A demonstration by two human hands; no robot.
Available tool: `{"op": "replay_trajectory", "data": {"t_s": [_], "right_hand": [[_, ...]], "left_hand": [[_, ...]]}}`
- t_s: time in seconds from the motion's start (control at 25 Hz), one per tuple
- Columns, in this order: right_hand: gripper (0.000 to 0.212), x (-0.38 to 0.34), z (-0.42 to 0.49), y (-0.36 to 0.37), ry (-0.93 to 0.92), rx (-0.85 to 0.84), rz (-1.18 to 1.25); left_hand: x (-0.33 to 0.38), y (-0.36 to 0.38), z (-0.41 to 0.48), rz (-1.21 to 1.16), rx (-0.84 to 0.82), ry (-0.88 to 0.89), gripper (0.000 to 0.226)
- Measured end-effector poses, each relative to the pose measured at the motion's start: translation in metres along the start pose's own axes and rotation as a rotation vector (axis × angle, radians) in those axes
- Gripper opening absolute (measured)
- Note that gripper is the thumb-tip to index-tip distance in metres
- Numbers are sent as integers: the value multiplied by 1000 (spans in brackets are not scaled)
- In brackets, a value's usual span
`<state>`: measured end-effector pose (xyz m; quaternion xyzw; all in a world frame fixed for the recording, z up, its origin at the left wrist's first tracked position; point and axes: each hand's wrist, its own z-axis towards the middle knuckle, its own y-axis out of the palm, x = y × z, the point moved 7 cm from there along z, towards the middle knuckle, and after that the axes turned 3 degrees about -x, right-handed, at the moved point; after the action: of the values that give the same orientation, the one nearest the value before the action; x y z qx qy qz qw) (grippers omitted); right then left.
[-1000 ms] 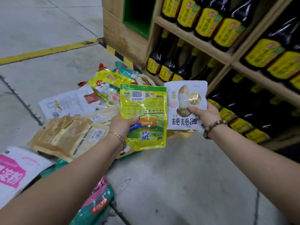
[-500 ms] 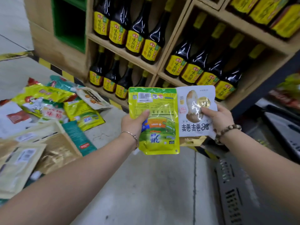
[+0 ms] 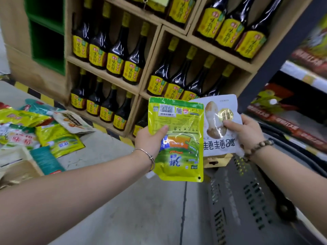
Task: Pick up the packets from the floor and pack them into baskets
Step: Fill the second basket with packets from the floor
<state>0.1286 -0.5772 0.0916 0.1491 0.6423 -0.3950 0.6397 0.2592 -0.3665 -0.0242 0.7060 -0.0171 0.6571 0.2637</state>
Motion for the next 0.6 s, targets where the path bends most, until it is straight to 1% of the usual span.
{"op": "replay_trajectory", "data": {"t_s": [0.24,0.44,0.52,0.6], "right_hand": [[12,-9,3,-97,-41,87,87],[9,5,5,-186,-47,132,156],[7,10,4,-217,-47,149,155],[14,13,8,-254,-67,192,145]], "left_hand": [[25,85,-19,96,-94,107,8],[31,167,-28,146,-187,164,10],[45,198,-31,156,-205,216,6],[58,232,-29,151,-181,270,9]]}}
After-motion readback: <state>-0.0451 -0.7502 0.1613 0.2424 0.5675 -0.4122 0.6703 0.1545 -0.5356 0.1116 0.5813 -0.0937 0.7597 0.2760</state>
